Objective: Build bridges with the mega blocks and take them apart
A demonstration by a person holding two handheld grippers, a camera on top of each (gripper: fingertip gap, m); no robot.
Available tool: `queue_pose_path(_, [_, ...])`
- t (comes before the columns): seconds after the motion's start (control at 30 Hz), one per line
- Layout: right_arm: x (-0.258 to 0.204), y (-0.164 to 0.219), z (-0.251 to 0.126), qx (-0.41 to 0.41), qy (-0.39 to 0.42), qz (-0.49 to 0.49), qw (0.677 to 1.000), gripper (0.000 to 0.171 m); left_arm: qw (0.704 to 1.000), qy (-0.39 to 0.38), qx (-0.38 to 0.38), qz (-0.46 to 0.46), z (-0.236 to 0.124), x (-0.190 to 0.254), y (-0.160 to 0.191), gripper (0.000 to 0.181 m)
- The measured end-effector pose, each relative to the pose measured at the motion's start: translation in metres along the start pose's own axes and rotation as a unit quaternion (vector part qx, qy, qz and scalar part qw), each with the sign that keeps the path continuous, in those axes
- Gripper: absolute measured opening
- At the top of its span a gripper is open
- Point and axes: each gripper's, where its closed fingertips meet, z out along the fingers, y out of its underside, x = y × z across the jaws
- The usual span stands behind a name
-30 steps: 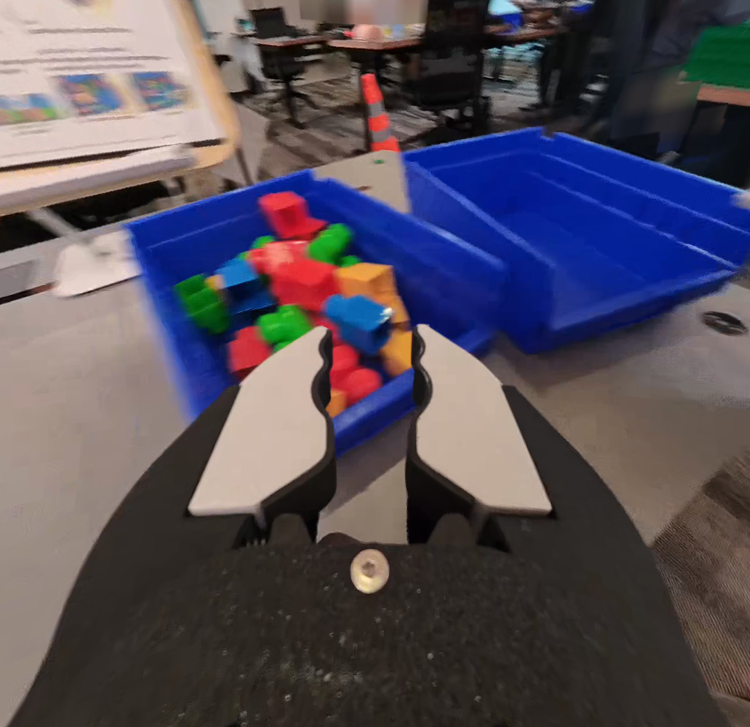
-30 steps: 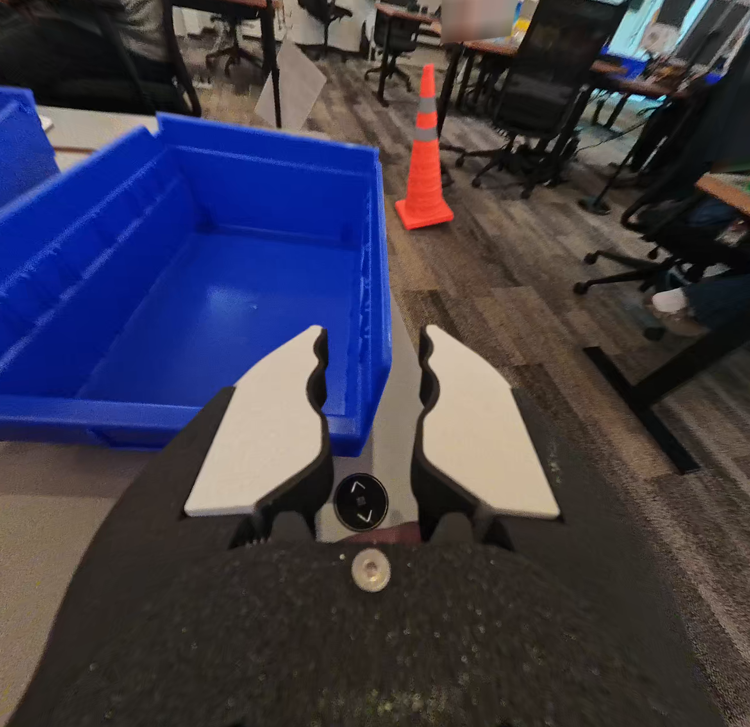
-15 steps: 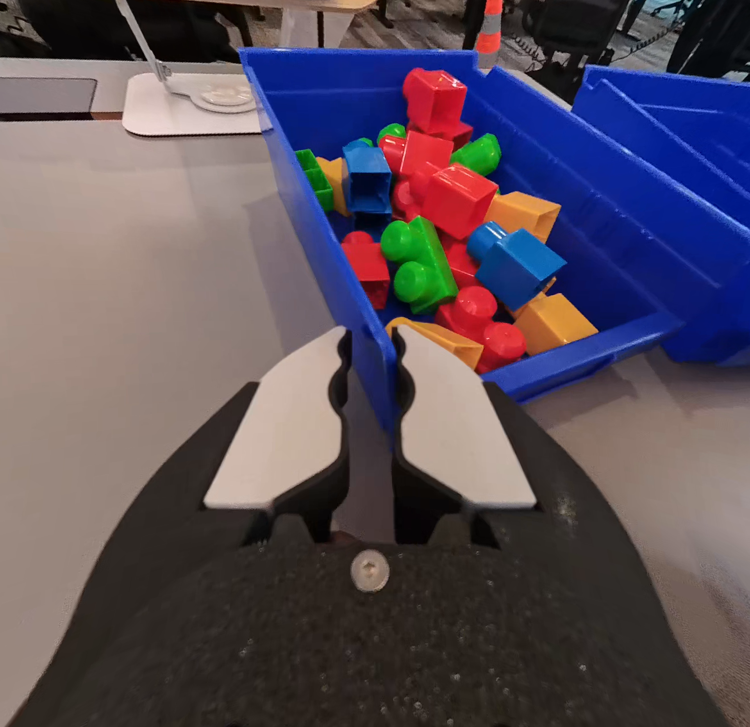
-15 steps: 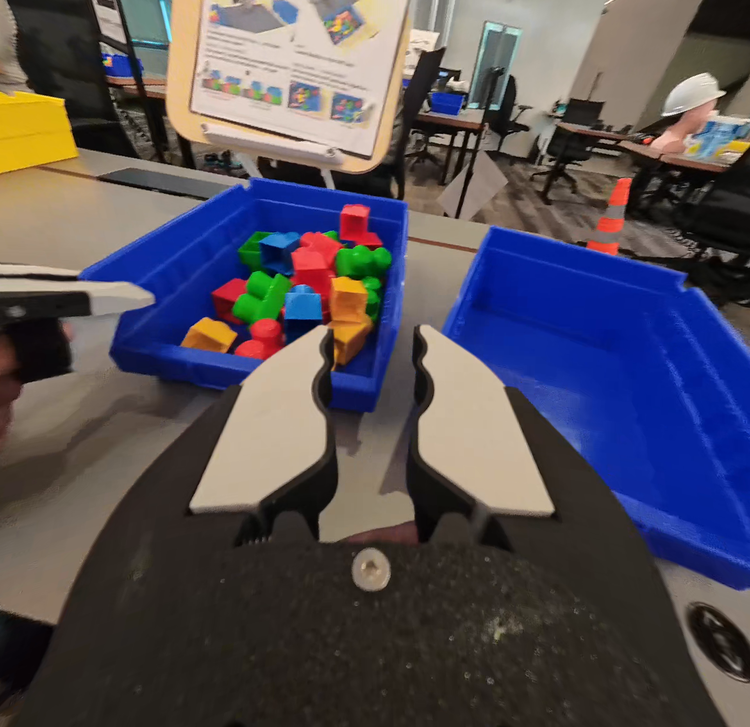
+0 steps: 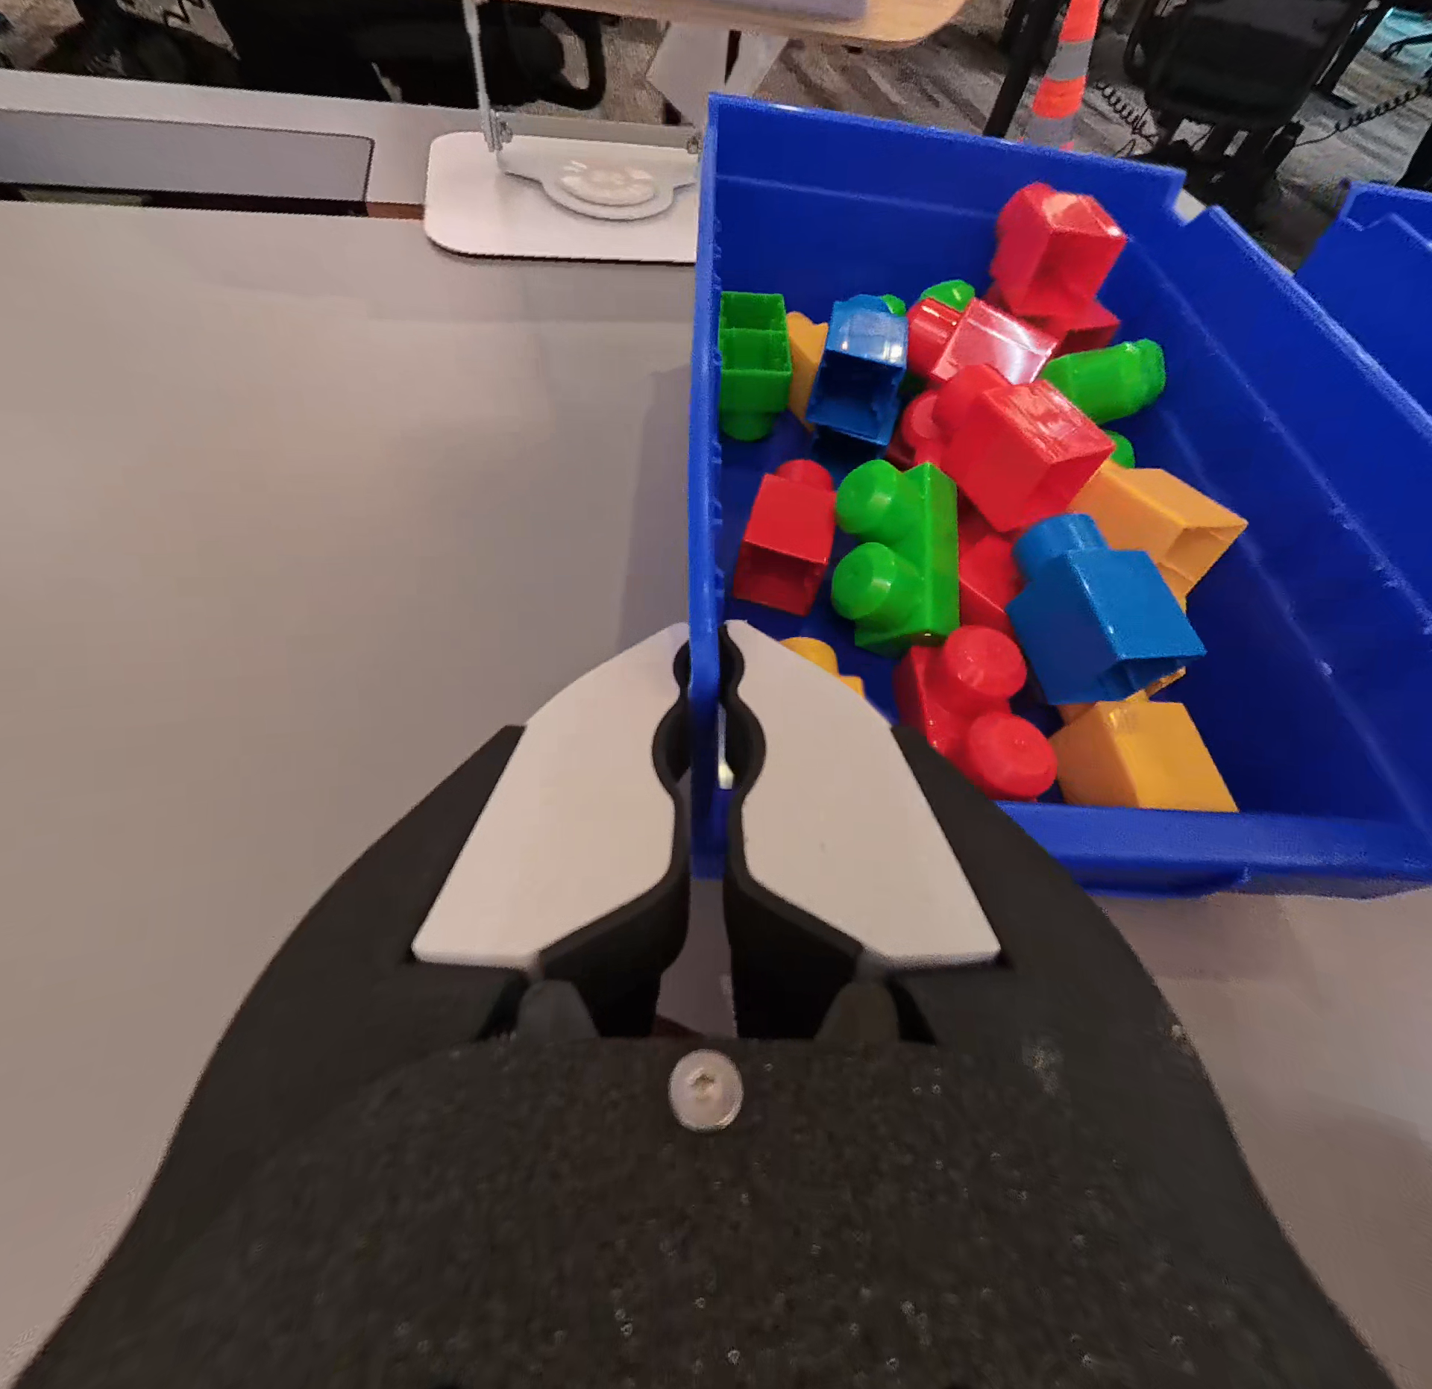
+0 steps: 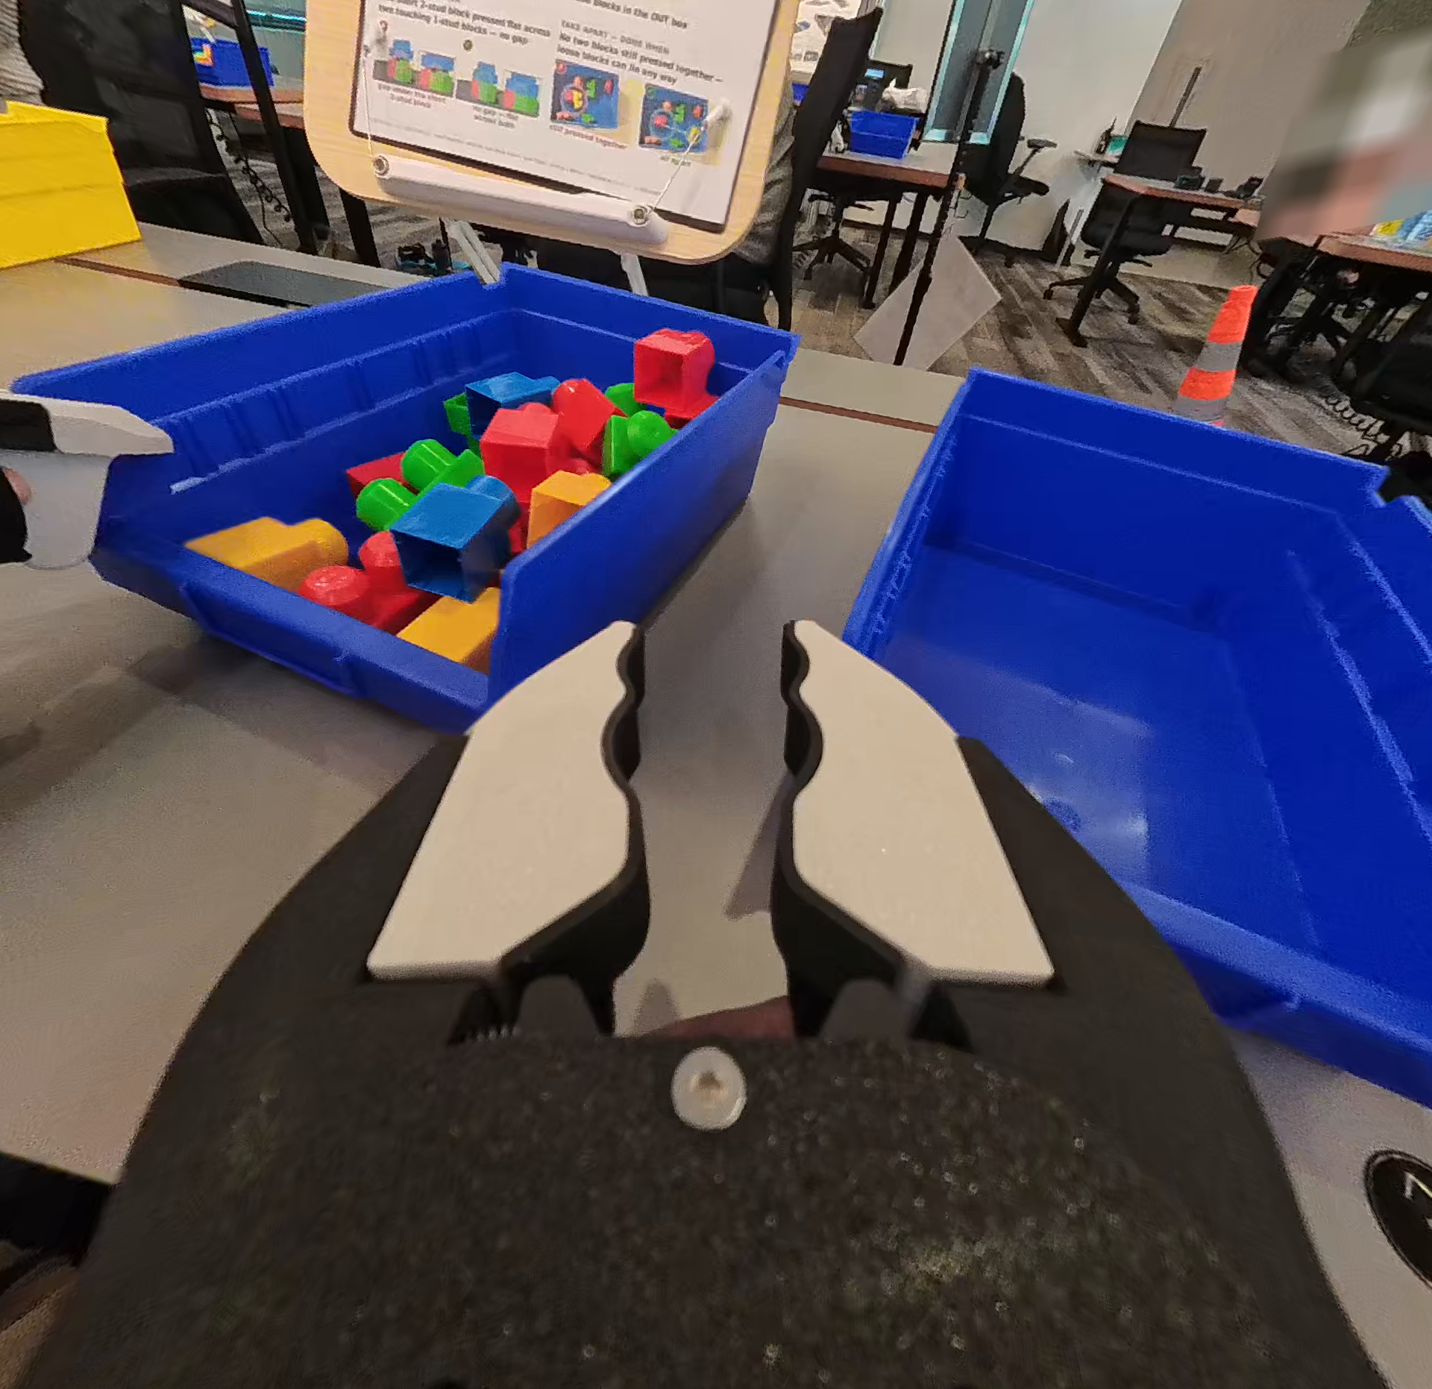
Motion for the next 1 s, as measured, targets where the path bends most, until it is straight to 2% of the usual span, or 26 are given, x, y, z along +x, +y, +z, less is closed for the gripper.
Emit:
queue_pose_path(0.5, [-0.042,-0.006,0.043,-0.014,-0.027,-0.006,1.000,0.031,1.000,-0.001,0.003,-0.012,-0.038,-0.082,0.005,0.003])
queue_pose_path(0.8, [-0.087,-0.017,0.071,-0.014,-0.063,-0.007,0.998,0.030,0.999,-0.030,0.003,-0.021,-0.063,-0.142,0.007,0.002])
queue_pose_path(1.0, [-0.099,-0.025,0.083,-0.014,-0.074,-0.014,0.997,0.030,0.999,-0.042,0.005,-0.031,-0.071,-0.165,0.008,0.002])
